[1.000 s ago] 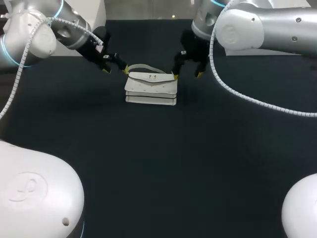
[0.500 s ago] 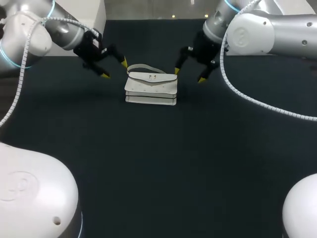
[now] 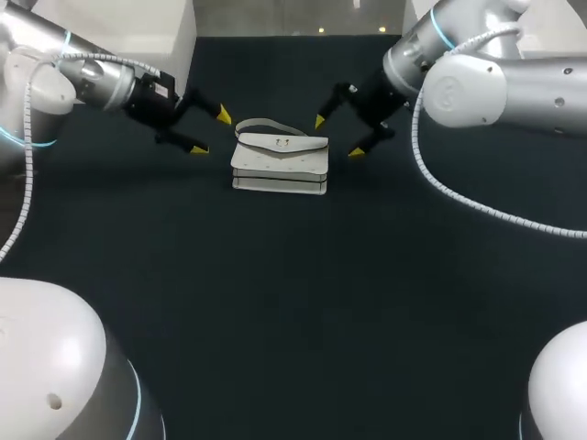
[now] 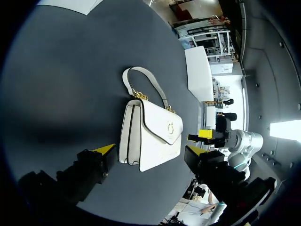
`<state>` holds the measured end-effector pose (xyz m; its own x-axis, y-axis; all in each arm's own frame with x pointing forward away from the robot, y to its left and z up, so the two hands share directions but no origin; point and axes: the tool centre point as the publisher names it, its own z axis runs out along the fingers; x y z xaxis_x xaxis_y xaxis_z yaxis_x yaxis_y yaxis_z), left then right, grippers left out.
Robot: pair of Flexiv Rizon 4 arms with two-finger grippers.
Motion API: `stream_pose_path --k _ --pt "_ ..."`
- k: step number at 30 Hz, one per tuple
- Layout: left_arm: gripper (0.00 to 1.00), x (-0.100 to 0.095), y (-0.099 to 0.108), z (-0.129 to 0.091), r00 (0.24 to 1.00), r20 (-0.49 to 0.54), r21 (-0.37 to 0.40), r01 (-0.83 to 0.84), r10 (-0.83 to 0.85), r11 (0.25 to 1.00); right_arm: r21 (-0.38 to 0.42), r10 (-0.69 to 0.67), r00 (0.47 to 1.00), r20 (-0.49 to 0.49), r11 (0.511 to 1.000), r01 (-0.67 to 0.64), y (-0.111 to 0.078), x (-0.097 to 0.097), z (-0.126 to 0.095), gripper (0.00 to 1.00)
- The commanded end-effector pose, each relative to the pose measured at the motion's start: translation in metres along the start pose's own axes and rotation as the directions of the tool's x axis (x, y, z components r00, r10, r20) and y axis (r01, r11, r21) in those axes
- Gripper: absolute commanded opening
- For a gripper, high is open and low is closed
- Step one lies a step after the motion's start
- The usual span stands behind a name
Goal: Pick up the bag, open it, inspect its contents, close it, and place it on the opposite side
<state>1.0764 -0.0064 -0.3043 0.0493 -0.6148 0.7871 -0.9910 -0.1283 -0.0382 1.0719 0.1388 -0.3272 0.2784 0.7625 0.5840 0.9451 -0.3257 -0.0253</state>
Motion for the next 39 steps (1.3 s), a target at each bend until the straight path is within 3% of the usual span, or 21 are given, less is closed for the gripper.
stream_pose_path --k 1,11,17,20,21,23,27,29,39 --pt "1.0 -0.011 -0.015 0.008 0.992 -0.124 -0.077 -0.006 -0.003 0.997 -0.019 0.015 0.994 -0.109 1.0 -0.017 0.004 -0.009 0.007 1.0" --pt "1.0 -0.006 -0.021 0.021 0.983 -0.181 -0.138 -0.012 -0.013 0.99 0.023 -0.067 0.972 -0.225 0.997 0.074 0.017 -0.005 0.022 1.0" --pt "1.0 -0.005 -0.023 0.033 0.982 -0.19 -0.159 -0.015 -0.016 0.987 0.056 -0.063 0.963 -0.261 0.995 0.08 0.022 -0.004 0.034 0.89" --pt "0.93 -0.007 -0.024 0.035 0.978 -0.208 -0.159 -0.008 -0.026 0.987 0.063 -0.052 0.959 -0.278 0.995 0.072 0.024 -0.002 0.036 0.85" --pt "0.85 -0.007 -0.025 0.036 0.976 -0.217 -0.158 -0.006 -0.029 0.987 0.065 -0.049 0.958 -0.284 0.995 0.07 0.024 -0.002 0.037 0.83" --pt "0.82 -0.007 -0.026 0.037 0.974 -0.222 -0.159 -0.001 -0.035 0.987 0.068 -0.05 0.956 -0.29 0.995 0.073 0.024 0.001 0.038 0.74" --pt "0.76 -0.007 -0.025 0.041 0.971 -0.237 -0.165 0.0 -0.039 0.986 0.076 -0.057 0.951 -0.303 0.994 0.083 0.023 0.005 0.04 0.7" --pt "0.67 -0.007 -0.025 0.043 0.97 -0.239 -0.17 0.005 -0.046 0.985 0.08 -0.058 0.95 -0.307 0.993 0.087 0.022 0.006 0.042 0.64" --pt "0.69 -0.006 -0.025 0.055 0.964 -0.254 -0.198 0.023 -0.075 0.98 0.093 -0.058 0.945 -0.321 0.991 0.092 0.019 0.01 0.048 0.65"
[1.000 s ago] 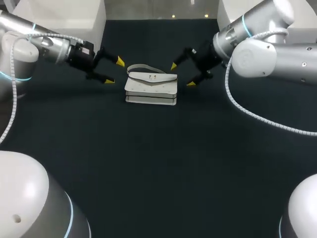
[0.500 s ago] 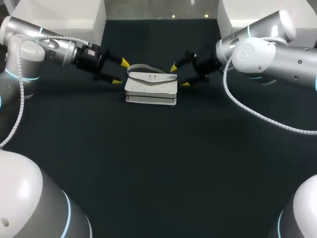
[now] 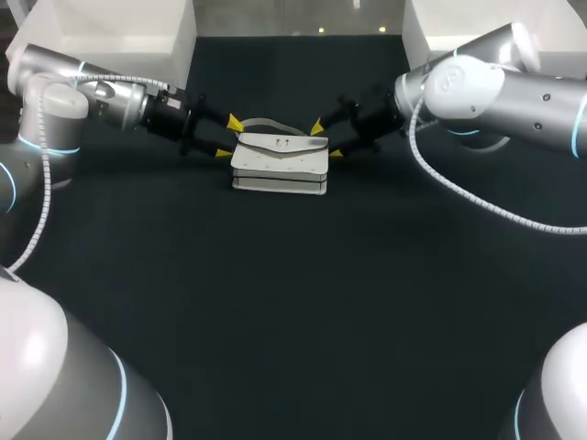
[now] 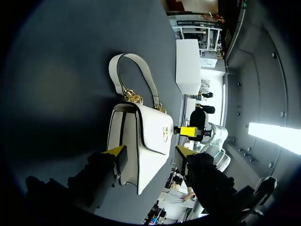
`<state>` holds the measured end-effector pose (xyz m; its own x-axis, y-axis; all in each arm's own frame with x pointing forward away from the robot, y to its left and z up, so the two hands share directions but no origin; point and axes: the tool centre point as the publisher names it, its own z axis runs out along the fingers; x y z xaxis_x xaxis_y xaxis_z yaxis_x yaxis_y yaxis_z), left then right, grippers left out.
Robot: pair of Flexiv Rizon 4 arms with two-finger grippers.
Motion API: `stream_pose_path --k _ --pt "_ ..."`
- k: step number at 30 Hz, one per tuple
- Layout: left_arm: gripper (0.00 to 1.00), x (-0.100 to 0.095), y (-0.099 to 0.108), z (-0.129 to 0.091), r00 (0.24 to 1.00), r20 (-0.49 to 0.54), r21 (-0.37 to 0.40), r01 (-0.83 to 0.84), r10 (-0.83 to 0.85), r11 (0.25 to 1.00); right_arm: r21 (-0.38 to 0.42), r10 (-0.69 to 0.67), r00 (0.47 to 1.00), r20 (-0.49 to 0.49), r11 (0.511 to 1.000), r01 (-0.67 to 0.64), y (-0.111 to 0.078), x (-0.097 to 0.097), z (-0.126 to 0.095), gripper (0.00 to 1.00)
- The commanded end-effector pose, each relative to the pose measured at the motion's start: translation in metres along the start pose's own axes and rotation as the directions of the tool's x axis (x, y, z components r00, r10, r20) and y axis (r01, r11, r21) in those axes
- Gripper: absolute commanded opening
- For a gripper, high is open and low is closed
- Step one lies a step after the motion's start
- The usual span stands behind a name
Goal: Pick up the bag, open it, inspect its contents, close it, and place it on the opposite side
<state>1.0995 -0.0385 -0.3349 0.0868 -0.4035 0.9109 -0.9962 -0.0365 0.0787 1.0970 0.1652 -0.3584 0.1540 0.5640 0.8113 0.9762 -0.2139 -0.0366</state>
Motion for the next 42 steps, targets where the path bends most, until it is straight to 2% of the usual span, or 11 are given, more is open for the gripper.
stream_pose_path --k 1,6,10,14,19,22,32,33,35,41,42 --pt "0.69 -0.004 -0.01 0.007 1.0 -0.021 -0.056 0.003 -0.004 0.998 0.018 0.001 1.0 -0.005 1.0 -0.001 0.003 -0.001 0.004 0.65" --pt "0.69 -0.004 -0.012 0.013 1.0 -0.027 -0.061 0.0 -0.002 0.998 0.026 0.011 1.0 -0.023 1.0 -0.01 0.003 -0.002 0.007 0.68" --pt "0.48 -0.006 -0.016 0.017 1.0 -0.029 -0.061 0.005 -0.007 0.998 0.028 0.017 0.999 -0.029 0.999 -0.016 0.004 -0.004 0.008 0.65" --pt "0.45 -0.007 -0.018 0.019 1.0 -0.029 -0.059 0.009 -0.011 0.998 0.035 0.041 0.998 -0.044 0.999 -0.039 0.009 -0.007 0.01 0.62" --pt "0.2 -0.009 -0.02 0.021 1.0 -0.02 -0.049 0.016 -0.017 0.999 0.048 0.07 0.995 -0.075 0.997 -0.066 0.014 -0.01 0.012 0.38" --pt "0.0 -0.012 -0.02 0.022 1.0 -0.019 -0.05 0.021 -0.022 0.999 0.053 0.075 0.993 -0.091 0.996 -0.07 0.014 -0.01 0.012 0.0" --pt "0.09 -0.015 -0.018 0.02 0.999 -0.026 -0.047 0.031 -0.032 0.998 0.066 0.079 0.987 -0.137 0.995 -0.07 0.011 -0.014 0.01 0.0" --pt "0.32 -0.015 -0.017 0.019 0.999 -0.028 -0.047 0.031 -0.032 0.998 0.066 0.077 0.987 -0.139 0.995 -0.069 0.01 -0.013 0.009 0.34" --pt "0.35 -0.015 -0.017 0.018 0.999 -0.033 -0.045 0.031 -0.032 0.999 0.064 0.076 0.987 -0.14 0.996 -0.068 0.009 -0.013 0.008 0.42" --pt "0.21 -0.016 -0.017 0.019 0.999 -0.037 -0.049 0.034 -0.035 0.998 0.061 0.074 0.986 -0.147 0.996 -0.066 0.007 -0.011 0.008 0.41" --pt "0.05 -0.016 -0.017 0.02 0.999 -0.036 -0.048 0.034 -0.036 0.998 0.062 0.073 0.986 -0.149 0.996 -0.064 0.006 -0.011 0.008 0.31"
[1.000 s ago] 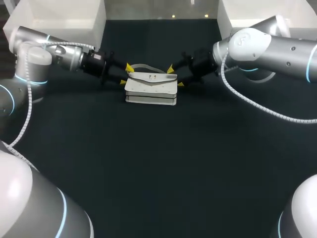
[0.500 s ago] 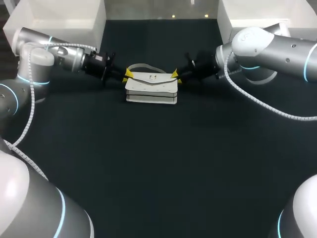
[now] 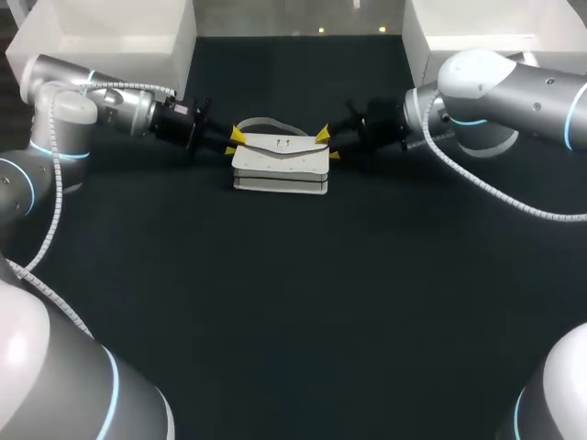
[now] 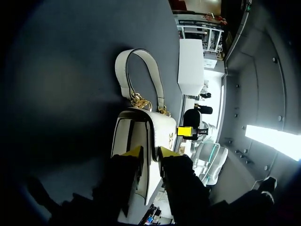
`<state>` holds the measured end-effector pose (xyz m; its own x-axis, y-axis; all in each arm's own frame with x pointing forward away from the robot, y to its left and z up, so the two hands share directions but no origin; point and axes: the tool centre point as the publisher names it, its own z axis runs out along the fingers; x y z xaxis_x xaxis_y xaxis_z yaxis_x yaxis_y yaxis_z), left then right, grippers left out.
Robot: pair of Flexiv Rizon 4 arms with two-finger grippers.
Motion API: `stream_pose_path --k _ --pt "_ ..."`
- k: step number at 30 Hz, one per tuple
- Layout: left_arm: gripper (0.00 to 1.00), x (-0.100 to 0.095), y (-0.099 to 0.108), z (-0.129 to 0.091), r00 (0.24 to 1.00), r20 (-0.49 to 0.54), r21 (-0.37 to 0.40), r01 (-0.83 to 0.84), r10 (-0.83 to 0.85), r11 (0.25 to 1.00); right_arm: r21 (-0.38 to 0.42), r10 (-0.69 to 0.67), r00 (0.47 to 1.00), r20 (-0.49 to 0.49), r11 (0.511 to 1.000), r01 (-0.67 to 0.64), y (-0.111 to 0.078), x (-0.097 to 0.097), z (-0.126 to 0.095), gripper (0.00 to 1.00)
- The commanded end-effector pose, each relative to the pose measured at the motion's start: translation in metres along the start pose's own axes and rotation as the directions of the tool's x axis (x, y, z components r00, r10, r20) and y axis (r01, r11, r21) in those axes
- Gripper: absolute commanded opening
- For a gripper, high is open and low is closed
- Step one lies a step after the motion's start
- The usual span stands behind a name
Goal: Pick up the bag, open it, inspect its contents, close it, and place it on the opposite side
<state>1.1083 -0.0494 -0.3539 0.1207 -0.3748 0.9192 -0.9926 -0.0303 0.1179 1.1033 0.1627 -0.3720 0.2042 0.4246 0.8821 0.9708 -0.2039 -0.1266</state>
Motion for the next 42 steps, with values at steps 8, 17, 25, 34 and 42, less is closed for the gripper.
stream_pose_path --k 8,17,25,34,42 --pt "0.0 -0.003 -0.006 0.004 1.0 -0.01 -0.03 0.001 -0.002 1.0 0.017 -0.011 1.0 -0.015 1.0 0.011 -0.003 0.001 0.006 0.0" --pt "1.0 0.003 0.002 -0.009 1.0 -0.019 -0.008 -0.017 0.017 1.0 0.025 -0.008 1.0 -0.027 1.0 0.008 -0.008 0.0 0.0 0.22" --pt "1.0 0.011 0.015 -0.036 0.999 -0.018 0.023 -0.049 0.05 0.999 0.019 -0.012 1.0 -0.012 1.0 0.013 -0.02 -0.002 -0.014 0.87" --pt "1.0 0.009 0.017 -0.063 0.998 0.044 0.096 -0.041 0.037 0.995 0.035 -0.034 0.999 -0.007 0.999 0.034 -0.038 -0.004 -0.018 0.42" --pt "1.0 0.003 0.017 -0.079 0.997 0.071 0.139 -0.024 0.014 0.99 0.052 -0.025 1.0 0.001 0.998 0.025 -0.043 -0.009 -0.015 0.37"
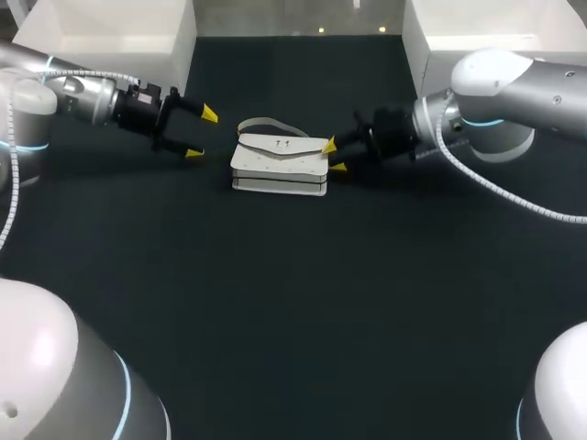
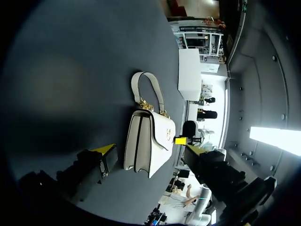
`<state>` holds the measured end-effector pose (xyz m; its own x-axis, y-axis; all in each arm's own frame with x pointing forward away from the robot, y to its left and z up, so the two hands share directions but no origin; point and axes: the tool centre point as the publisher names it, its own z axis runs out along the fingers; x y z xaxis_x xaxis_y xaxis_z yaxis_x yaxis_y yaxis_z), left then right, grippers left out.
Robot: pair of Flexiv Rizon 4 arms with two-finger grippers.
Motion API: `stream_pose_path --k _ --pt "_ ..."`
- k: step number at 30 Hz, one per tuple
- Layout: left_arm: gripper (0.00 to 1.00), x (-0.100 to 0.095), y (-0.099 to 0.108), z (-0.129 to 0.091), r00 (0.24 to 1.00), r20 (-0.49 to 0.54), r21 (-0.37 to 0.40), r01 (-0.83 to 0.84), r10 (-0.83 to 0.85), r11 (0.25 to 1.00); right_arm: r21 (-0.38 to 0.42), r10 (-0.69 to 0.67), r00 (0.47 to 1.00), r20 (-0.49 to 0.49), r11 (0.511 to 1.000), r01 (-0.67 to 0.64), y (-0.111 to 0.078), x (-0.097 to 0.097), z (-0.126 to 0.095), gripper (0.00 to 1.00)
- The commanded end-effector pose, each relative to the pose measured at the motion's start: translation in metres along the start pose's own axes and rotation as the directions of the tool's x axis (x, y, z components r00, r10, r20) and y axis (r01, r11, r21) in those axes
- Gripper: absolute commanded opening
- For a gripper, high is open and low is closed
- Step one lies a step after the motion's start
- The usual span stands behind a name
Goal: Pick up the bag, open it, inspect its contents, close it, and place it on the opposite side
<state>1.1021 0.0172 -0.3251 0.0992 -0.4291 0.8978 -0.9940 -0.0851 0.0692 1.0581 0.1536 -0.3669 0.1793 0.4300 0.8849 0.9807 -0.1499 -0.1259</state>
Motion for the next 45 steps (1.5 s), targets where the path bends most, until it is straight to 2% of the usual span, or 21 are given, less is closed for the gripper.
stream_pose_path --k 1,9,16,19,20,24,28,36,41,45 --pt "1.0 0.001 0.008 -0.009 1.0 0.015 0.074 0.007 -0.008 0.997 0.005 0.0 1.0 0.0 1.0 0.0 -0.001 0.0 0.001 0.36" --pt "1.0 -0.003 0.008 -0.021 0.999 0.028 0.105 0.024 -0.027 0.994 0.015 -0.011 1.0 0.001 1.0 0.011 -0.005 0.003 0.007 0.23" --pt "1.0 -0.009 0.006 -0.025 0.999 0.03 0.118 0.039 -0.043 0.992 0.028 -0.007 1.0 0.004 1.0 0.007 -0.01 0.001 0.012 0.16" --pt "1.0 -0.01 0.006 -0.026 0.998 0.034 0.123 0.043 -0.048 0.991 0.03 -0.005 1.0 0.008 1.0 0.005 -0.01 0.001 0.013 0.09" --pt "1.0 -0.01 0.006 -0.026 0.998 0.034 0.124 0.044 -0.048 0.991 0.031 -0.004 1.0 0.009 1.0 0.004 -0.01 0.0 0.014 0.0" --pt "1.0 -0.011 0.006 -0.029 0.998 0.036 0.13 0.046 -0.051 0.99 0.03 0.001 1.0 0.012 1.0 -0.001 -0.008 -0.002 0.011 0.0" --pt "1.0 -0.01 0.005 -0.033 0.997 0.071 0.12 0.032 -0.041 0.992 0.029 -0.001 1.0 0.019 1.0 0.001 -0.005 -0.002 0.001 0.0" --pt "1.0 0.0 0.0 -0.056 0.985 0.174 0.069 -0.018 0.006 0.997 0.109 -0.046 0.997 0.069 0.993 0.038 0.008 -0.006 -0.031 0.0" --pt "1.0 0.005 0.0 -0.072 0.963 0.268 0.051 -0.027 0.012 0.998 0.151 -0.07 0.991 0.112 0.987 0.053 0.015 -0.015 -0.054 0.0" --pt "1.0 0.011 0.001 -0.086 0.914 0.405 0.02 -0.016 0.006 1.0 0.173 -0.064 0.993 0.101 0.984 0.046 0.022 -0.024 -0.07 0.0"
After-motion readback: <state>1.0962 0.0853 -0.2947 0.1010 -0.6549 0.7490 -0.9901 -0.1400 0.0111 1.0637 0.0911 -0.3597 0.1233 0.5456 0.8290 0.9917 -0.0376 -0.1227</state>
